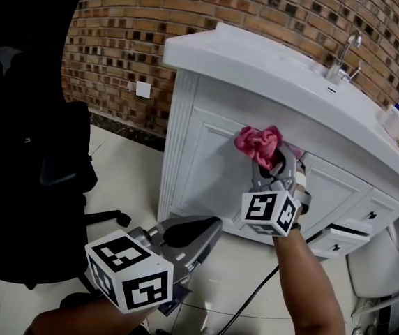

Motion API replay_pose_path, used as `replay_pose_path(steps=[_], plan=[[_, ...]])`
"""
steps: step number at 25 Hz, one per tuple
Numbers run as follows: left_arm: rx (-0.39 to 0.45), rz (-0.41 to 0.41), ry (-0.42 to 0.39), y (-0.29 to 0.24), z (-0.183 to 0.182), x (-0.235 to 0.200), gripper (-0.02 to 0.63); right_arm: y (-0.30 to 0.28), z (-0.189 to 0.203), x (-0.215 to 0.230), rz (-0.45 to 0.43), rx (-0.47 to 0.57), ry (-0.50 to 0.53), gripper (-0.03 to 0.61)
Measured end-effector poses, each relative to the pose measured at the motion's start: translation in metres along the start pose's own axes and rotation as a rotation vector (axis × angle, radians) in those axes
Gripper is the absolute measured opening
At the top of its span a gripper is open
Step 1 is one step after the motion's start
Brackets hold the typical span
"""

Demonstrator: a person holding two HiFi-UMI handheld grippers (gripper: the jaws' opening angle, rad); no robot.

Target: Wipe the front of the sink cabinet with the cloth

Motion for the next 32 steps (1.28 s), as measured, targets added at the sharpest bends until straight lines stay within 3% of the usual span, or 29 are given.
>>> replay_pose_path(steps=[11,32], plan=[[-0.007,-0.026,0.014,0.002,0.0,-0.008,0.003,-0.001,0.017,-0.026,-0.004,0.003,-0.039,0.156],[0.016,-0.104,0.016,0.012,-0.009,-0.035,0.003,0.026,0.082,-0.147,-0.163,-0.104,-0.09,0.156]])
Point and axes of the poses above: the fingertips, and each gripper's own axes: y backward along the fingers, x to its right, z out of its underside, the point moved 7 cm from there along y, backward along the fingers, and after that the axes turned 12 degrees about x, right-handed, at the moved point
